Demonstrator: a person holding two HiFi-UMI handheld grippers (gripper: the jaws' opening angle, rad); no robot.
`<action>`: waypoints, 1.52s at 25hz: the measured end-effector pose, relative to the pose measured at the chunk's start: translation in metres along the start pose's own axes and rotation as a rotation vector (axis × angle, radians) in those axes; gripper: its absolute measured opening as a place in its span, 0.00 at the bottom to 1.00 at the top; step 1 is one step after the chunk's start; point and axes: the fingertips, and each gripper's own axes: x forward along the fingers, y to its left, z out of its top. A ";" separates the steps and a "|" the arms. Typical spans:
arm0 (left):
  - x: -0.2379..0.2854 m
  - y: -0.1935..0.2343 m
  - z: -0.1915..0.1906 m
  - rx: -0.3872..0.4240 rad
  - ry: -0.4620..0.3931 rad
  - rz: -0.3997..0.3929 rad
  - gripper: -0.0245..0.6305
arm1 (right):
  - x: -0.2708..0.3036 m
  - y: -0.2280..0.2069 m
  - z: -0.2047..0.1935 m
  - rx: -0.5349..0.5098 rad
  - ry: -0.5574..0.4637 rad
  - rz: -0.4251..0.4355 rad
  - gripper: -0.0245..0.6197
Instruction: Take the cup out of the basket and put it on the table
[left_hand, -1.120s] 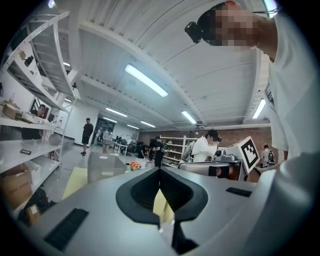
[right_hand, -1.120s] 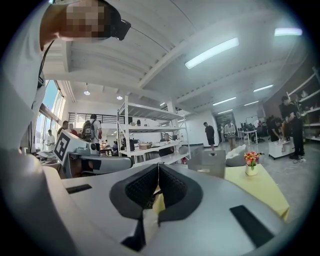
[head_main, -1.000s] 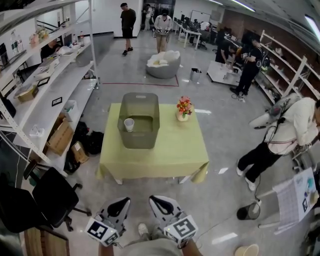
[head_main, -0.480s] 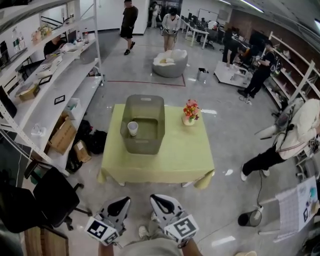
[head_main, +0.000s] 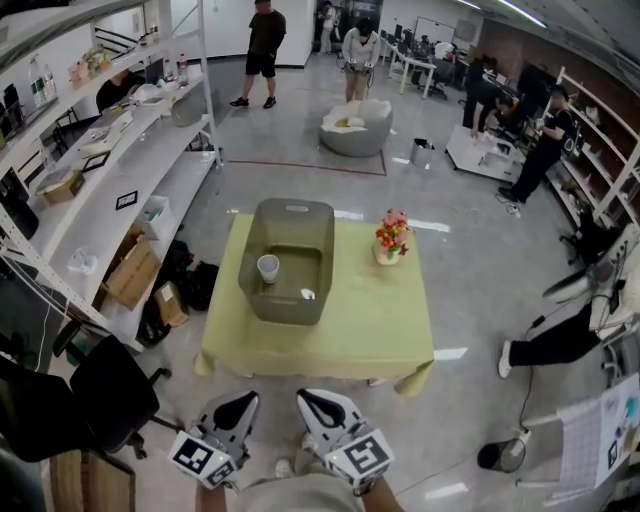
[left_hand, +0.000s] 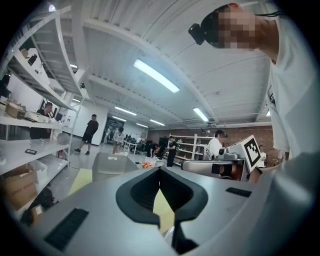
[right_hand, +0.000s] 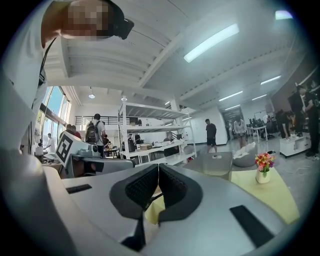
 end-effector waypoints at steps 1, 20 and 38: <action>0.005 0.001 0.001 0.001 0.000 0.006 0.05 | 0.000 -0.005 0.001 0.003 0.000 0.005 0.05; 0.062 0.013 0.014 0.022 0.002 0.086 0.05 | 0.016 -0.062 0.013 0.012 -0.027 0.082 0.05; 0.119 0.083 0.025 0.021 0.005 0.064 0.05 | 0.094 -0.112 0.014 -0.006 0.008 0.082 0.05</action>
